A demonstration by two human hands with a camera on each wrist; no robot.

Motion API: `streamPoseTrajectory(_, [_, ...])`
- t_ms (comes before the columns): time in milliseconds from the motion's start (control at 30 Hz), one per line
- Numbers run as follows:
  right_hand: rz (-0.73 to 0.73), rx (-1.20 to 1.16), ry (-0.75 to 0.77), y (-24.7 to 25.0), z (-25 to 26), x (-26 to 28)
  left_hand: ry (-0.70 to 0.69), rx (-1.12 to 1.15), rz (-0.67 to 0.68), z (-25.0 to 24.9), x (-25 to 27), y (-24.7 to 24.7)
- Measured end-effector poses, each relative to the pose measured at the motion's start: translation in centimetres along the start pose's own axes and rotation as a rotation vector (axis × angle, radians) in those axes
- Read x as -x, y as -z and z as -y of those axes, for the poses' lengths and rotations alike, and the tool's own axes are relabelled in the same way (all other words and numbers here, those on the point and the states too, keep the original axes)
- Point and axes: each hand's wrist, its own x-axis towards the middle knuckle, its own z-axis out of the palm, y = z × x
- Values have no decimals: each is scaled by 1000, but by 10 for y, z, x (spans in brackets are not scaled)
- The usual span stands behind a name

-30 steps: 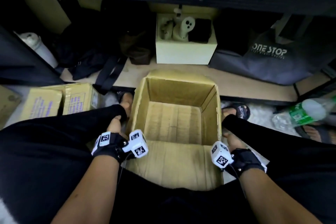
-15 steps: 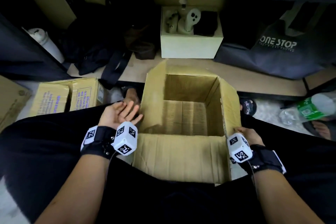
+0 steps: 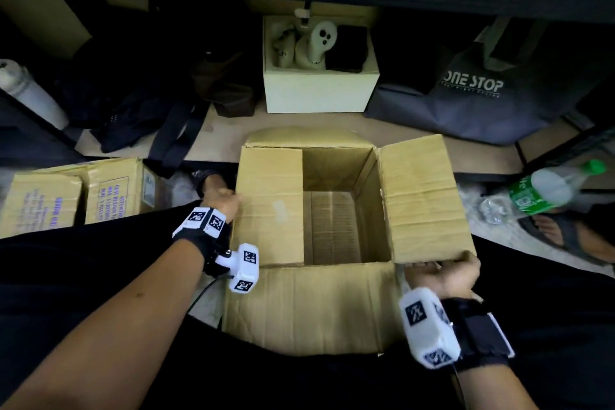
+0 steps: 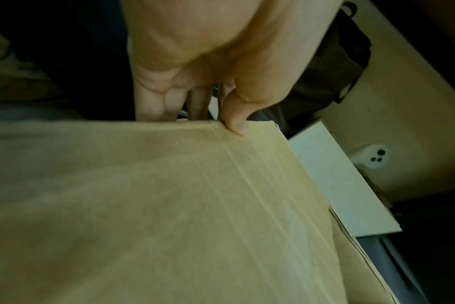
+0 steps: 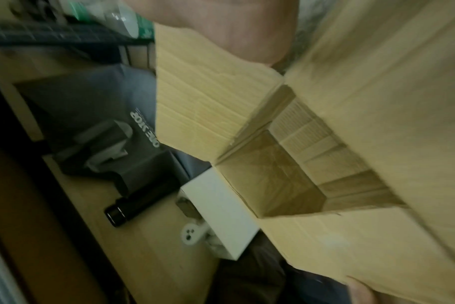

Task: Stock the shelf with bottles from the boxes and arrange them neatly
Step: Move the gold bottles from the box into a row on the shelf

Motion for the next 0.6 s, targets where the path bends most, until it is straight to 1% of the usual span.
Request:
streamPoseTrajectory(33, [13, -5, -31, 3, -4, -1, 3, 37, 9, 1, 2, 2])
streamPoseTrajectory(100, [36, 141, -44, 7, -6, 2, 43, 95, 63, 2, 2, 4])
streamPoseTrajectory(200, [64, 416, -60, 6, -8, -4, 47, 87, 122, -3, 0, 6])
streamPoseTrajectory(233, [95, 481, -52, 4, -9, 0, 39, 69, 133, -4, -2, 7])
streamPoseTrajectory(300, [211, 671, -7, 6, -15, 5, 25, 44, 134, -2, -6, 7])
streamPoseTrajectory(333, [259, 824, -33, 7, -19, 9, 39, 53, 125, 0, -10, 6])
streamPoseTrajectory(367, [297, 970, -117, 8, -23, 13, 54, 92, 109, 1, -9, 6])
streamPoseTrajectory(400, [312, 1072, -231, 9, -24, 16, 79, 120, 101, 2, -11, 5])
streamPoseTrajectory(433, [318, 1110, -327, 8, -25, 17, 94, 149, 108, 1, -8, 5])
streamPoseTrajectory(467, [288, 1108, -343, 6, -23, 15, 113, 180, 119, -2, -5, 5])
streamPoseTrajectory(500, [247, 1086, -305, 0, -19, 18, 123, 197, 128, -5, -3, 4])
streamPoseTrajectory(533, [186, 1107, -210, -2, -15, 16, 129, 176, 136, -7, -3, 4])
streamPoseTrajectory(567, [145, 1159, -130, -4, -8, 18, 121, 149, 140, -9, 0, 5])
streamPoseTrajectory(600, [142, 1252, -102, -2, -2, 20, 110, 129, 139, -9, -3, 5])
